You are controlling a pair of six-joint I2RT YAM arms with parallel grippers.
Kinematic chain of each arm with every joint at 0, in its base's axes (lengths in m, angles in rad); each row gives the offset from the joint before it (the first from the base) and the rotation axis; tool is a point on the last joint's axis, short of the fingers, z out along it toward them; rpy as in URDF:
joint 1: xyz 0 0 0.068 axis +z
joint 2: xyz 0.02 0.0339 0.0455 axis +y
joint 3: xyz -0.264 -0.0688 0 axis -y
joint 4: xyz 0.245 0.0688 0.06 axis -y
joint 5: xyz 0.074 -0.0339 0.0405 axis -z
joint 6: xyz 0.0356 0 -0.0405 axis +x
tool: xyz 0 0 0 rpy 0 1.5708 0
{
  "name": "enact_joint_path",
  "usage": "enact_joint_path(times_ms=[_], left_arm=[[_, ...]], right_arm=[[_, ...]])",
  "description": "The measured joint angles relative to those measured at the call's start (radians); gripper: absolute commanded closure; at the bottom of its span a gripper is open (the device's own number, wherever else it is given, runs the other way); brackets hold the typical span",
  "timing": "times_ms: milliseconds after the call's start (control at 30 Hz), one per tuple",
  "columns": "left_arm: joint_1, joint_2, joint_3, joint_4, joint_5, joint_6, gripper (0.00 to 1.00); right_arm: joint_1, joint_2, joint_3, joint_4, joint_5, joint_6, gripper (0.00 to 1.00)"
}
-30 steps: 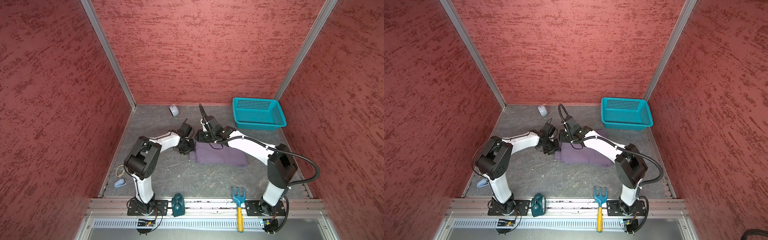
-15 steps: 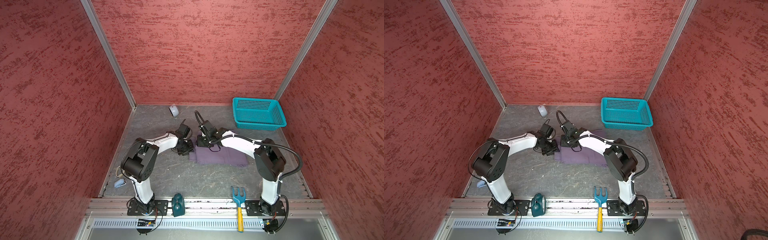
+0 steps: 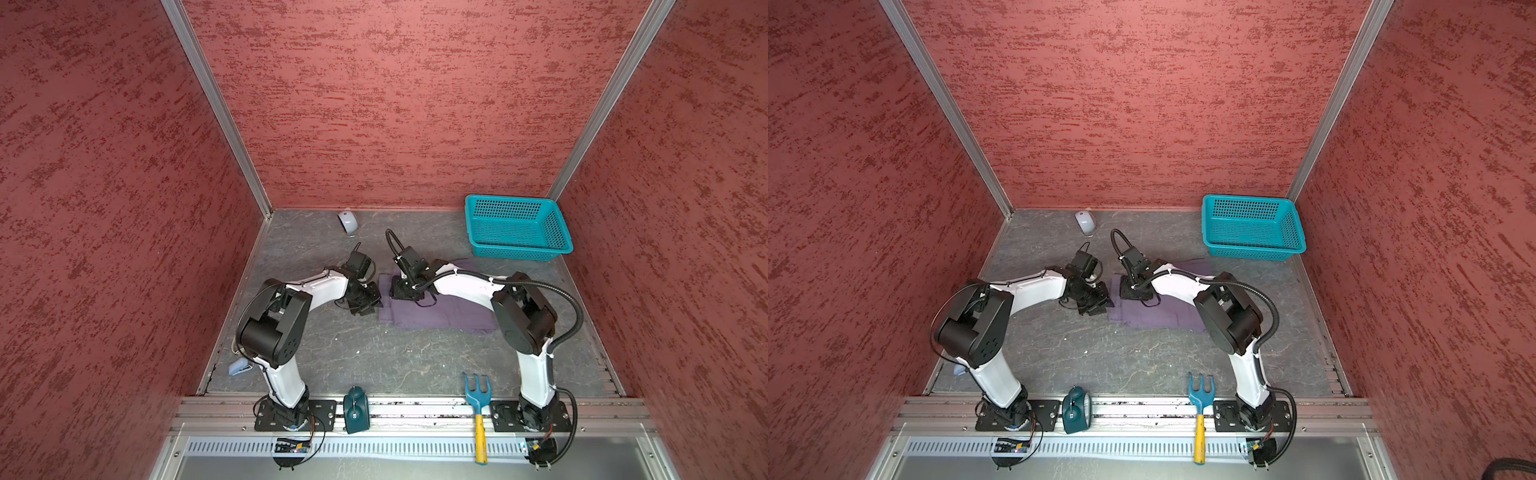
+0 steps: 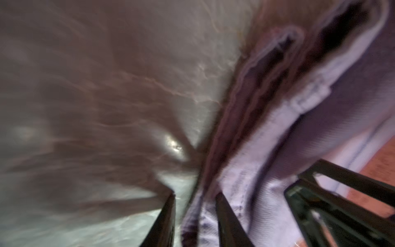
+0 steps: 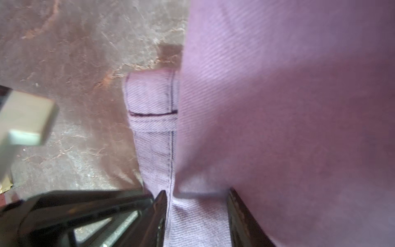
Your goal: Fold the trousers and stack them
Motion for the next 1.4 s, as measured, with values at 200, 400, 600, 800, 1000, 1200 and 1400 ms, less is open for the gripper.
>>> enact_joint_path(times_ms=[200, 400, 600, 800, 1000, 1200, 1400], left_arm=[[-0.005, 0.011, -0.001, 0.033, 0.015, -0.013, 0.69], [-0.006, 0.018, -0.001, 0.048, 0.026, -0.017, 0.7], [-0.006, 0.027, 0.002, 0.063, 0.041, -0.017, 0.71], [-0.007, 0.028, 0.002, 0.066, 0.042, -0.017, 0.71], [-0.008, 0.028, 0.002, 0.068, 0.041, -0.017, 0.71], [-0.008, 0.029, 0.002, 0.068, 0.041, -0.017, 0.71], [-0.01, 0.031, 0.002, 0.073, 0.042, -0.017, 0.71]], right_arm=[[0.002, 0.013, 0.005, 0.011, -0.002, 0.015, 0.5], [0.007, 0.039, 0.039, -0.027, 0.041, 0.013, 1.0], [0.007, 0.04, 0.042, -0.028, 0.05, 0.014, 1.0], [0.008, 0.012, 0.012, -0.004, 0.046, -0.001, 1.0], [0.008, -0.058, -0.032, 0.028, 0.023, -0.004, 1.0], [0.008, -0.135, -0.047, 0.051, -0.016, -0.008, 1.0], [0.008, -0.188, -0.047, 0.085, -0.055, -0.011, 1.0]])
